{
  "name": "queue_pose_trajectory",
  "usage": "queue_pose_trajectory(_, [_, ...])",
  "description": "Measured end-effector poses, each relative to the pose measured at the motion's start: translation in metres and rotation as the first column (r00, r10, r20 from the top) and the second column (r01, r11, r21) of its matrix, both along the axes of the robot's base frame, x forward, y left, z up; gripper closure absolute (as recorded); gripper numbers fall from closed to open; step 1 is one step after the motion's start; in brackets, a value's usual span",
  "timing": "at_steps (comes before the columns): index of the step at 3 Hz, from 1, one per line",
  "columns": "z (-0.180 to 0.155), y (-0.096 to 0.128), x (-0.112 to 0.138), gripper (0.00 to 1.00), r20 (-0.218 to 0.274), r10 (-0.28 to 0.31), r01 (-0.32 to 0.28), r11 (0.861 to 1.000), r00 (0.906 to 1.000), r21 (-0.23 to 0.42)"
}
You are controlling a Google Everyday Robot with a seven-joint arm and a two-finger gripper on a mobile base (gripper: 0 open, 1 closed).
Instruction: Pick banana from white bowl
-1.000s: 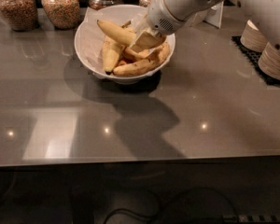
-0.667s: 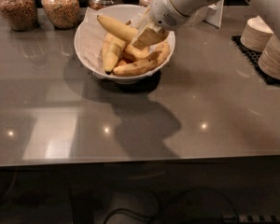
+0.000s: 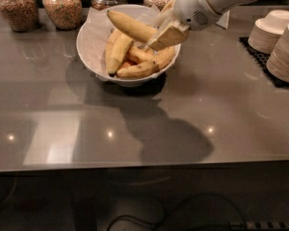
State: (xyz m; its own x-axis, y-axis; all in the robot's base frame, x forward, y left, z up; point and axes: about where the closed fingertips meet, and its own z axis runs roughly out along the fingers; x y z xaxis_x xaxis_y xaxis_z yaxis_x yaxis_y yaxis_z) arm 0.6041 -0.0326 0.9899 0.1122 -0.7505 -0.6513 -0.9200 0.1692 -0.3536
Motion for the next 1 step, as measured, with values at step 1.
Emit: queue_pose_trajectory(1, [0.0159, -0.0140, -0.0235, 1.00, 0.015, 0.008, -0.008, 0.999, 0.9999, 0.042])
